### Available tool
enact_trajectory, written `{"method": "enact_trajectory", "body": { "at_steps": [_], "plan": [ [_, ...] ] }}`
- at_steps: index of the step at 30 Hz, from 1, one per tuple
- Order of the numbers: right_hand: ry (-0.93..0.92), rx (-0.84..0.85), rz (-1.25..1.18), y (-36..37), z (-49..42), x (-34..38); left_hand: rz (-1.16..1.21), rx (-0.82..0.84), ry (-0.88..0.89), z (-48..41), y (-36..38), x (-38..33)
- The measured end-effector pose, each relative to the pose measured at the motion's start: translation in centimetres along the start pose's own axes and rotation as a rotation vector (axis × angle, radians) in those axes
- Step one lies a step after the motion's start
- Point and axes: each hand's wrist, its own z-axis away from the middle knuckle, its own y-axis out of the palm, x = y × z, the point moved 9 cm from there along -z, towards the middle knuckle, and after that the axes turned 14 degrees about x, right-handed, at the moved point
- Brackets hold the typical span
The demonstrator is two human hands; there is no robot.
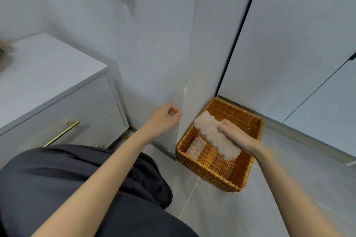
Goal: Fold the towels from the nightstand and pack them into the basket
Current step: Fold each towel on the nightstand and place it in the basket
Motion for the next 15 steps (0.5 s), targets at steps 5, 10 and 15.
{"method": "enact_trajectory", "body": {
  "at_steps": [5, 10, 15],
  "plan": [
    [0.127, -0.227, -0.274, -0.5, -2.9, -9.4, -0.06, 0.042, -0.046, -2.5, 3.3, 2.7],
    [0.357, -0.541, -0.7, 1.2, -6.3, -17.7, -0.159, 0.098, -0.066, -3.4, 5.2, 5.9],
    [0.558, -0.586, -0.846, 3.9, -9.1, -23.1, -0.274, 0.136, -0.055, -3.5, 5.2, 7.0]
  ]
}}
